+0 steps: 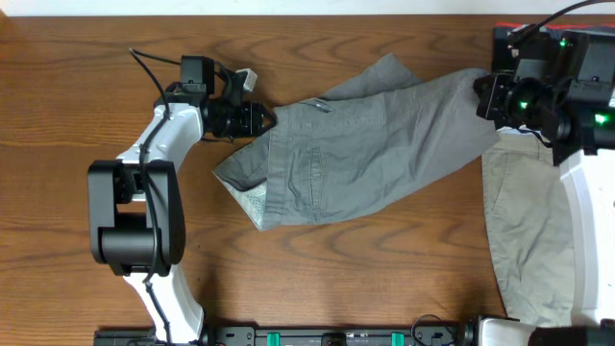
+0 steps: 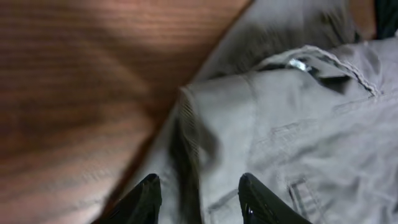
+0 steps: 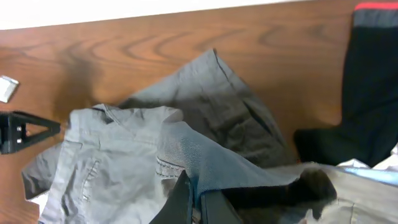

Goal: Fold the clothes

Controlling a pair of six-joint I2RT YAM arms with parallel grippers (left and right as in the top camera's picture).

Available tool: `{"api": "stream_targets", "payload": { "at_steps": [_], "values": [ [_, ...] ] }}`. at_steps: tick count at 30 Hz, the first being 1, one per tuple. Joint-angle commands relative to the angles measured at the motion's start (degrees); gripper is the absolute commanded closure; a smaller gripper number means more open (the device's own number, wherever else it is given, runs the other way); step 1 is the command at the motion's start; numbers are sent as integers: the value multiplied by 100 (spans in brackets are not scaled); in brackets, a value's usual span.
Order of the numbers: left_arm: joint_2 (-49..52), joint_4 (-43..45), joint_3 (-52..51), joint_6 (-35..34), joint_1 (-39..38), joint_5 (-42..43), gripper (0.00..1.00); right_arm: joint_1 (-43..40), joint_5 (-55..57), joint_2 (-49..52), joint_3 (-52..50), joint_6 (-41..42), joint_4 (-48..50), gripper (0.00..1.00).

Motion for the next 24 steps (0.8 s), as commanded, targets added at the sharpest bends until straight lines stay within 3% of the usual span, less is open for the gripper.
{"api": "stream_targets", "payload": {
  "at_steps": [1, 11, 13, 15, 20, 24],
  "values": [
    [177, 133, 7, 48, -26, -90, 57, -26, -44, 61, 0, -94, -46, 99],
    [280, 461, 7, 55, -304, 424, 58, -28, -44, 61, 0, -94, -50, 99],
    [280, 498, 7, 55, -363, 424, 68, -28, -44, 61, 0, -94, -50, 99],
    [280, 608, 7, 50, -389, 424, 92, -28, -42, 61, 0, -96, -59, 99],
    [214, 610, 81, -85, -326, 426, 94, -28, -42, 61, 0, -96, -85, 99],
    [-282, 7, 168, -94, -81, 426, 94, -28, -42, 48, 0, -96, -92, 99]
  ]
}}
